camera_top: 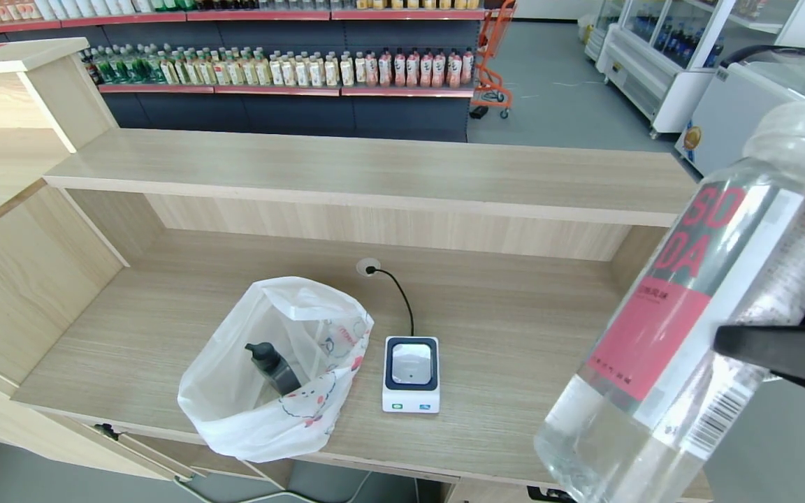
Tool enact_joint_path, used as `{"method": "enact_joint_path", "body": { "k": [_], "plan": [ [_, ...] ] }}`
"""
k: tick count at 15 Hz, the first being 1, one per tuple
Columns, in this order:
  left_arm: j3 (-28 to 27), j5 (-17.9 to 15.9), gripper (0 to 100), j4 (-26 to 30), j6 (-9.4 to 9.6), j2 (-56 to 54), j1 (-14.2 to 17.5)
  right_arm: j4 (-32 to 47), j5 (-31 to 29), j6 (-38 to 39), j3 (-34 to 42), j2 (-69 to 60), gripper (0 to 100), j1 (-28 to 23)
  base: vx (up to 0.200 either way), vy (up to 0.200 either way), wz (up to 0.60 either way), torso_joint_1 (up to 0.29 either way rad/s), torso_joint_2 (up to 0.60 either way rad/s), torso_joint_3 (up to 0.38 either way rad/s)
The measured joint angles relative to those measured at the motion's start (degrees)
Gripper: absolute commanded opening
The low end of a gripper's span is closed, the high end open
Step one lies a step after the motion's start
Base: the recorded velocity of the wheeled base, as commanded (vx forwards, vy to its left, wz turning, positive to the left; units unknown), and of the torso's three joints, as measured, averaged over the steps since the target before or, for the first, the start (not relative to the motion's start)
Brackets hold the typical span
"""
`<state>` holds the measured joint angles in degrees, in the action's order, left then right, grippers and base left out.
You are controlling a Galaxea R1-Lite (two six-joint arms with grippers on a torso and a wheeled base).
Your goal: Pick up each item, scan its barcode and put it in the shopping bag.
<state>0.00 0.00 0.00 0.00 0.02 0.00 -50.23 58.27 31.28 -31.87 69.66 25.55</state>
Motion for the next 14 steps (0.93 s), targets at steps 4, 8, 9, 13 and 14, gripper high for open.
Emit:
{"method": "enact_joint_path", "body": {
  "k": [4,8,9,13,14],
  "plan": [
    [0.0,0.0,100,0.0,0.0,0.0,0.0,0.0,-0.9,-2.5,-1.3,1.8,0,-0.3,0.0,0.0,0.0,0.0,0.0,0.0],
    [0.0,0.0,100,0.0,0.0,0.0,0.0,0.0,-0.9,-2.5,-2.2,2.6,0,-0.3,0.0,0.0,0.0,0.0,0.0,0.0],
    [0.0,0.0,100,0.0,0.0,0.0,0.0,0.0,-0.9,-2.5,-2.6,2.7,0,-0.4,0.0,0.0,0.0,0.0,0.0,0.0],
    [0.0,0.0,100,0.0,0.0,0.0,0.0,0.1,-0.9,-2.5,-2.5,1.9,0,-2.9,0.0,0.0,0.0,0.0,0.0,0.0],
    [0.0,0.0,100,0.0,0.0,0.0,0.0,0.0,-0.9,-2.9,-2.4,1.9,0,-3.7,0.0,0.0,0.0,0.0,0.0,0.0]
  ]
}}
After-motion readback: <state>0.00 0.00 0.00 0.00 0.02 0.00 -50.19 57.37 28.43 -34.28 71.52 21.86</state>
